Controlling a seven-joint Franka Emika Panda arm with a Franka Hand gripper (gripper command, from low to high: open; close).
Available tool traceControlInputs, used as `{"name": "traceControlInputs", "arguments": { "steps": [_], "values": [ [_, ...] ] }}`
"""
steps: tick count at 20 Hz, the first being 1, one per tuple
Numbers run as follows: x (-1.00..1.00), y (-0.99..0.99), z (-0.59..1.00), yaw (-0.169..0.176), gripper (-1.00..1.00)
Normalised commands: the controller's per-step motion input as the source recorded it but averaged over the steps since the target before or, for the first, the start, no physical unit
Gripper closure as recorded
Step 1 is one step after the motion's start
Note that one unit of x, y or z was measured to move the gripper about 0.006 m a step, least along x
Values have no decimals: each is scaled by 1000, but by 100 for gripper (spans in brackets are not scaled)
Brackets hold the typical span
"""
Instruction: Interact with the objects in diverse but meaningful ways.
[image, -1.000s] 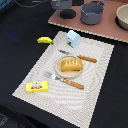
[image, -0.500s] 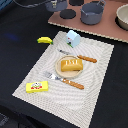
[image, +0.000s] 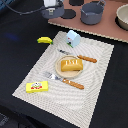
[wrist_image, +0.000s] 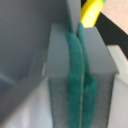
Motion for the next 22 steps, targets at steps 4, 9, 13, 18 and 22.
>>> {"name": "traceControlInputs", "arguments": {
  "steps": [4,9,13,18,22],
  "values": [
    [274,-890,376,0,100],
    [310,-927,248,0,100],
    [341,-929,132,0,100],
    [266,-939,-41,0,100],
    [172,-704,-204,2,100]
  ]
}}
